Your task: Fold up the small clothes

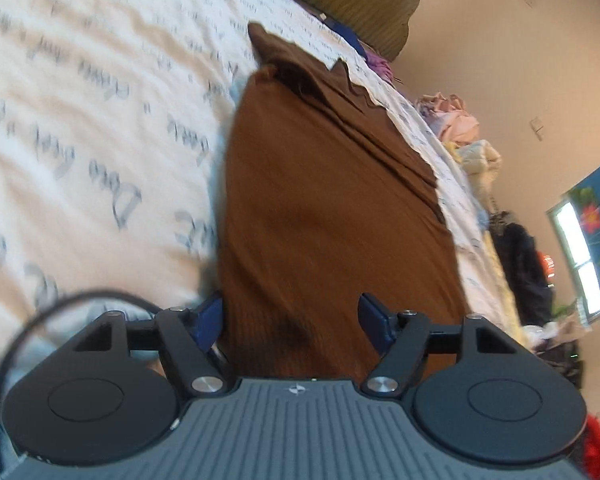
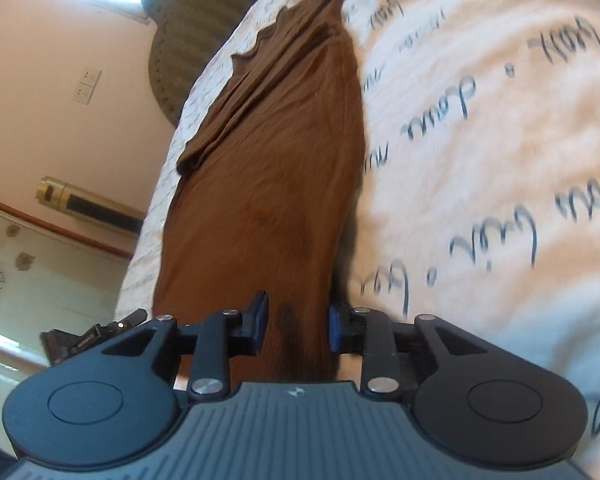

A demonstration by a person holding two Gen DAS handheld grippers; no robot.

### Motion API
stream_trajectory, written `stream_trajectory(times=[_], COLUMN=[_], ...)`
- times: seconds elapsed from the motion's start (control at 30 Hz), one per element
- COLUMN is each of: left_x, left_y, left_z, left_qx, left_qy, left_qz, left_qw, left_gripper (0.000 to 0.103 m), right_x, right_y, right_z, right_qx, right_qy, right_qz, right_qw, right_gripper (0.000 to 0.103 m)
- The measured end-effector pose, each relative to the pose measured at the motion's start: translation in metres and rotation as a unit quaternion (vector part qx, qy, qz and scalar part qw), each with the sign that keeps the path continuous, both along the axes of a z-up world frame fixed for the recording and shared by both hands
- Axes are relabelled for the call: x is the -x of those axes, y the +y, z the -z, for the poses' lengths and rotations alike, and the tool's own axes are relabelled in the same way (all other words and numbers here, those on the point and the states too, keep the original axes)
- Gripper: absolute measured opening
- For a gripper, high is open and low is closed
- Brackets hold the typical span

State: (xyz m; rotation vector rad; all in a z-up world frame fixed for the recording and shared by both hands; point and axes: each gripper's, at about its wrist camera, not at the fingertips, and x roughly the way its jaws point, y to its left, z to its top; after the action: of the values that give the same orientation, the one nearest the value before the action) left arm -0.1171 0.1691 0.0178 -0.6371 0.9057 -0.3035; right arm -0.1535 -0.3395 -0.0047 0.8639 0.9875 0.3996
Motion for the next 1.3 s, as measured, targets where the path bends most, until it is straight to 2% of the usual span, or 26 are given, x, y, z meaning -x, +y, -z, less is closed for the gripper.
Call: stream_trajectory(times=[0.03, 0.13, 0.17, 0.2, 0.3, 0.33, 0.4, 0.43, 0.5, 0.53, 0.57, 0.6, 0.67, 0.73, 0.77, 0.83, 0.87, 0.93, 1.03, 1.07, 1.1, 1.13, 1.17, 1.2, 1.3], left_x=[0.003, -0.001, -0.003, -0.003, 0.006, 0.007, 0.002, 0.001, 0.001, 0.004, 0.007, 0.01, 0.009, -0.005, -0.018, -0.05, -0.068, -0.101, -0.135, -0.139, -0.131, -0.126, -0.126, -0.128, -0.129], left_y=[-0.002, -0.012, -0.013, -0.012, -0.005, -0.002, -0.001, -0.002, -0.003, 0.001, 0.005, 0.009, 0.007, -0.013, -0.03, -0.067, -0.086, -0.12, -0.148, -0.152, -0.149, -0.147, -0.143, -0.138, -0.131], left_z=[0.002, 0.006, 0.007, 0.005, -0.017, -0.02, -0.01, -0.004, -0.007, -0.013, -0.021, -0.032, -0.057, -0.077, -0.082, -0.08, -0.073, -0.053, -0.013, -0.001, 0.01, 0.012, 0.012, 0.013, 0.014], left_qx=[0.012, -0.002, -0.012, -0.027, -0.084, -0.099, -0.13, -0.131, -0.126, -0.11, -0.105, -0.109, -0.135, -0.188, -0.213, -0.261, -0.282, -0.316, -0.354, -0.366, -0.378, -0.383, -0.376, -0.364, -0.346], left_qy=[0.002, 0.028, 0.034, 0.03, -0.001, 0.0, 0.018, 0.017, 0.013, 0.011, 0.0, -0.016, -0.068, -0.13, -0.156, -0.181, -0.181, -0.158, -0.1, -0.086, -0.105, -0.113, -0.107, -0.1, -0.092], left_qz=[0.004, 0.014, 0.014, 0.013, 0.019, 0.023, 0.031, 0.033, 0.036, 0.038, 0.028, 0.015, -0.005, -0.034, -0.034, -0.046, -0.054, -0.057, -0.046, -0.04, -0.045, -0.054, -0.057, -0.063, -0.062], left_qw=[0.9999, 0.9995, 0.9993, 0.9991, 0.9963, 0.9948, 0.9909, 0.9907, 0.9913, 0.9931, 0.994, 0.9938, 0.9885, 0.9729, 0.9639, 0.947, 0.9407, 0.9335, 0.9289, 0.926, 0.9188, 0.9151, 0.9187, 0.9238, 0.9317], left_gripper=[0.064, 0.005, 0.004, 0.004, 0.004, 0.005, 0.007, 0.009, 0.011, 0.014, 0.026, 0.033, 0.061, 0.068, 0.068, 0.068, 0.068, 0.067, 0.067, 0.071, 0.075, 0.084, 0.09, 0.093, 0.1], right_x=[0.002, 0.003, 0.002, 0.001, 0.006, 0.009, 0.014, 0.014, 0.015, 0.015, 0.015, 0.016, 0.016, 0.007, -0.004, -0.036, -0.052, -0.091, -0.145, -0.156, -0.164, -0.165, -0.157, -0.152, -0.136], right_y=[0.001, 0.008, 0.01, 0.012, 0.019, 0.021, 0.023, 0.023, 0.018, 0.016, 0.015, 0.011, 0.004, 0.005, 0.012, 0.033, 0.045, 0.071, 0.115, 0.127, 0.138, 0.146, 0.158, 0.164, 0.164], right_z=[0.003, 0.013, 0.014, 0.013, 0.001, -0.005, -0.008, -0.002, 0.006, 0.005, 0.001, -0.007, -0.031, -0.059, -0.069, -0.081, -0.082, -0.075, -0.053, -0.042, -0.031, -0.02, -0.014, -0.01, -0.013], right_qx=[-0.012, -0.045, -0.048, -0.045, -0.024, -0.011, 0.033, 0.044, 0.014, 0.011, 0.014, 0.03, 0.072, 0.131, 0.155, 0.174, 0.176, 0.191, 0.264, 0.286, 0.314, 0.345, 0.392, 0.419, 0.43], right_qy=[0.005, 0.017, 0.014, 0.015, 0.009, 0.008, 0.014, 0.023, 0.02, 0.021, 0.024, 0.026, 0.002, -0.047, -0.068, -0.111, -0.133, -0.165, -0.137, -0.128, -0.116, -0.115, -0.158, -0.165, -0.155], right_qz=[-0.003, 0.003, 0.004, 0.002, -0.024, -0.032, -0.038, -0.039, -0.027, -0.023, -0.023, -0.019, 0.013, 0.044, 0.056, 0.082, 0.088, 0.097, 0.097, 0.088, 0.08, 0.07, 0.06, 0.046, 0.054], right_qw=[1.0, 0.999, 0.999, 0.999, 0.999, 0.999, 0.999, 0.998, 0.999, 0.999, 0.999, 0.999, 0.997, 0.989, 0.984, 0.975, 0.971, 0.963, 0.95, 0.946, 0.939, 0.929, 0.905, 0.892, 0.888], right_gripper=[0.028, 0.027, 0.022, 0.005, 0.005, 0.005, 0.005, 0.005, 0.006, 0.007, 0.008, 0.009, 0.014, 0.028, 0.036, 0.08, 0.083, 0.083, 0.083, 0.083, 0.083, 0.083, 0.083, 0.083, 0.084])
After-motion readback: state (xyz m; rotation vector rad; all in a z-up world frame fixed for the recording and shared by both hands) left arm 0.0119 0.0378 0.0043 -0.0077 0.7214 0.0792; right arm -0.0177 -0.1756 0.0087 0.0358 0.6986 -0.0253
